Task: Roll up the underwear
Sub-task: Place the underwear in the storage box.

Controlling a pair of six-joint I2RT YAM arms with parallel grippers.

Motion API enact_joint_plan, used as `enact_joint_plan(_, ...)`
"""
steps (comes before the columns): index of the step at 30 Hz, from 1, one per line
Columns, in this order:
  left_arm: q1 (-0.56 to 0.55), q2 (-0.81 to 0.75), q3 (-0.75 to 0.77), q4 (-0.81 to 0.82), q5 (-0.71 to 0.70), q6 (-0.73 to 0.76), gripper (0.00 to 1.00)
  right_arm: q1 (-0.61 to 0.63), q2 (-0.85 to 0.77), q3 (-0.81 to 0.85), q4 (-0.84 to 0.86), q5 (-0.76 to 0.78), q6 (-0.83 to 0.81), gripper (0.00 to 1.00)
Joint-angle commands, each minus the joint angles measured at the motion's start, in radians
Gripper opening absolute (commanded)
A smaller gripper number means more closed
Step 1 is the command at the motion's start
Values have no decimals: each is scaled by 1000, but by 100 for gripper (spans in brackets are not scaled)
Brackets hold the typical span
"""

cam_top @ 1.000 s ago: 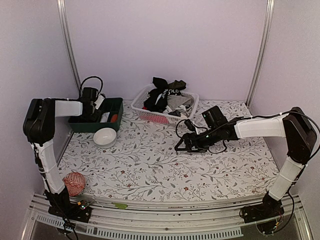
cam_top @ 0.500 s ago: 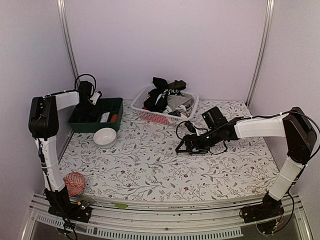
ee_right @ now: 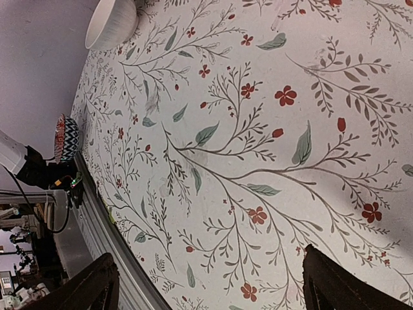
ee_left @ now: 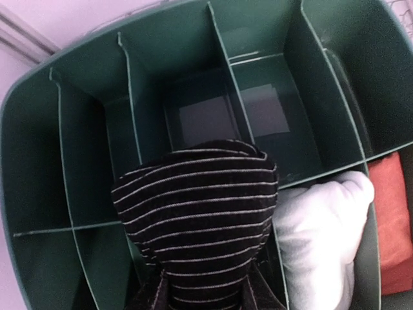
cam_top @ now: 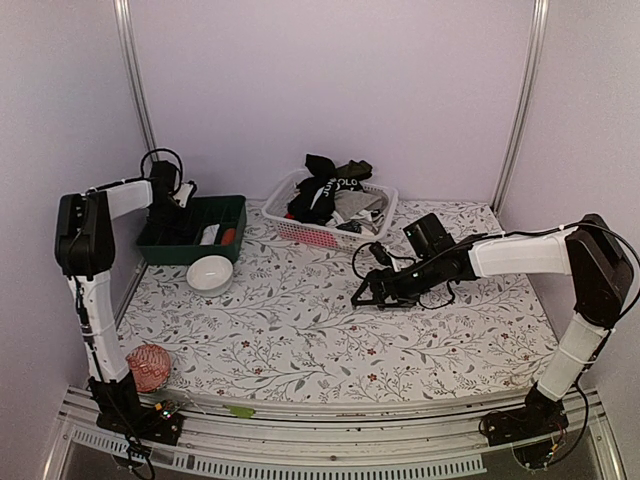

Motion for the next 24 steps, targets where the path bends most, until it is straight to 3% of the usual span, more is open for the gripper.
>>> enact_joint_plan(1, -26, -29, -77, -97, -166, -44, 0, 1, 3, 16, 13, 14, 0, 99)
enact_joint_plan(10, -51, -66, -74, -71, -328, -7, 0, 1, 29, 28, 31, 2, 5, 99)
enact_joint_plan(21, -166, -37, -17, -128, -391, 71, 0, 1, 28, 23, 33, -2, 2, 99)
enact_joint_plan(24, -171, -8, 27, -186, -335, 66, 0, 1, 25, 20, 33, -1, 0, 99)
